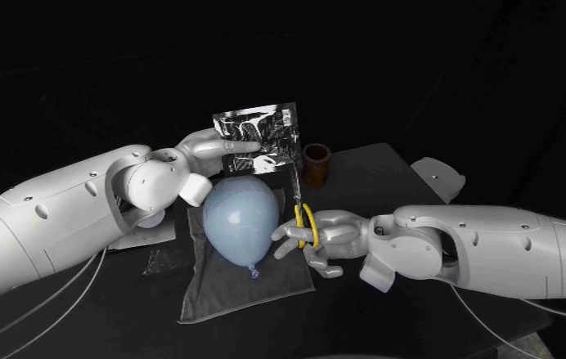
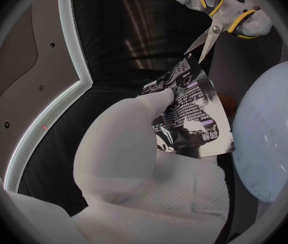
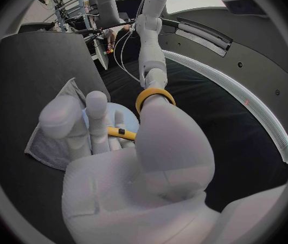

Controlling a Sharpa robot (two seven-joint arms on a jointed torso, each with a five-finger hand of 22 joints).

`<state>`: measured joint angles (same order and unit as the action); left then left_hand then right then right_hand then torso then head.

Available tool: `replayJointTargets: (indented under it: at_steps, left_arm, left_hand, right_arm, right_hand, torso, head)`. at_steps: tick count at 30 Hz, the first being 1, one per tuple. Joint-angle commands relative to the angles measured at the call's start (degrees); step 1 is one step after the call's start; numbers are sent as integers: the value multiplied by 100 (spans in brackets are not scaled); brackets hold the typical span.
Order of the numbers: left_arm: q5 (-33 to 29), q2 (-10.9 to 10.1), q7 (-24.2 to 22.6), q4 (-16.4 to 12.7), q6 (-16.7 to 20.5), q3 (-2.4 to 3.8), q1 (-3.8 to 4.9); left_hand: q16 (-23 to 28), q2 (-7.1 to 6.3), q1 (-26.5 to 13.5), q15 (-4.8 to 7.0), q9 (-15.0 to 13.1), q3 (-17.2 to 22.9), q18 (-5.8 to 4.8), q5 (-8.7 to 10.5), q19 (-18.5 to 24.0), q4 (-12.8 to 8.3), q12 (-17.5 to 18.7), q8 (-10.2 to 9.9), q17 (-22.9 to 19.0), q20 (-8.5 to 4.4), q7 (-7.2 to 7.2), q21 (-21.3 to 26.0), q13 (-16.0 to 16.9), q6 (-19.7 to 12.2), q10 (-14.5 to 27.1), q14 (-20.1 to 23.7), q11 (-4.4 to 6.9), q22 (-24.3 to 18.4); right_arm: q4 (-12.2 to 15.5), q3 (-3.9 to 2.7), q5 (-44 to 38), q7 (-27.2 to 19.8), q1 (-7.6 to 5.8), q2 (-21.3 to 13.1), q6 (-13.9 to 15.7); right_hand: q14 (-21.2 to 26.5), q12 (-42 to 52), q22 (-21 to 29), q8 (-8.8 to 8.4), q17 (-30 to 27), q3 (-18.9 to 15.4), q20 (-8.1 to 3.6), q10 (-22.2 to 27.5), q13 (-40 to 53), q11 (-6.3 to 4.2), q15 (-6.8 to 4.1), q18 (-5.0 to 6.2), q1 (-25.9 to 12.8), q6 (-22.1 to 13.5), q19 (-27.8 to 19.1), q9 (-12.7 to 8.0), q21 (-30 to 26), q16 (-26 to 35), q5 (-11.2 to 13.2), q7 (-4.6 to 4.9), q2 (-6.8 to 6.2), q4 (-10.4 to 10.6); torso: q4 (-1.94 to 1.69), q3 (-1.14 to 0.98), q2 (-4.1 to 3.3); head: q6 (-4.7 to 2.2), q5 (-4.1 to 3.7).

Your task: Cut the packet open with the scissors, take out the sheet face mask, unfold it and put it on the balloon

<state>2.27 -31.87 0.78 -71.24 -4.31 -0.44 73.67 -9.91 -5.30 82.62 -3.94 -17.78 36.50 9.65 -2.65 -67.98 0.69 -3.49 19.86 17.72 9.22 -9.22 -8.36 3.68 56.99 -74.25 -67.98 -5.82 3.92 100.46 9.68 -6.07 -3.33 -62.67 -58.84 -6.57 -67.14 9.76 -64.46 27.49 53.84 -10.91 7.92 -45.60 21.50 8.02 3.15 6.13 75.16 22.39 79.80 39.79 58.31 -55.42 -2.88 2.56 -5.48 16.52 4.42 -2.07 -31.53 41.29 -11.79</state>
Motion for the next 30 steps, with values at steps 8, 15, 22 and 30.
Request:
replayJointTargets:
  at_steps: [8,15,22,30]
  left_arm:
    - [29,-50,63,-72,-524,7,12]
    - [32,-76,83,-49,-575,6,12]
    - [89,-85,122,-59,-570,4,12]
    - [120,-87,153,-52,-521,3,12]
  left_hand:
    - [30,48,-14,30,-595,22,92,-18,-23,-26,-23,40,8,3,-45,-13,9,10,-35,-11,-4,-1]
    - [30,48,-14,30,-595,22,92,-18,-23,-26,-23,40,8,3,-45,-13,9,10,-35,-11,-4,-1]
    - [31,47,-17,32,-603,24,93,-18,-25,-34,-24,42,12,1,-44,-14,9,9,-36,-14,-4,-1]
    - [31,47,-17,32,-603,24,93,-18,-25,-34,-24,42,12,1,-44,-14,9,9,-36,-14,-4,-1]
  right_arm:
    - [-4,-18,41,-70,-35,-43,-127]
    - [2,-26,73,-90,-40,-59,-143]
    - [24,-42,70,-107,-42,-59,-134]
    - [85,-76,8,-129,-84,-85,-105]
  right_hand:
    - [-11,39,-3,59,-36,-67,5,-84,-42,-32,-42,59,9,-516,35,-23,28,-38,3,551,93,-4]
    - [-7,61,-6,101,-64,-84,1,-96,-78,-35,-44,56,43,-476,39,-46,43,-61,3,521,138,-14]
    - [-3,83,-4,144,-91,-112,-1,-105,-117,-38,-46,55,67,-425,40,-74,52,-86,4,504,181,-18]
    - [7,100,10,172,-116,-137,-2,-113,-146,-40,-47,57,85,-383,35,-98,43,-100,4,497,208,-23]
  torso:
    - [-7,1,-1]
    - [-1,1,1]
    - [0,2,-1]
    - [-3,-1,0]
  head:
    - [0,-22]
    - [-5,-20]
    - [3,-21]
    - [-15,-36]
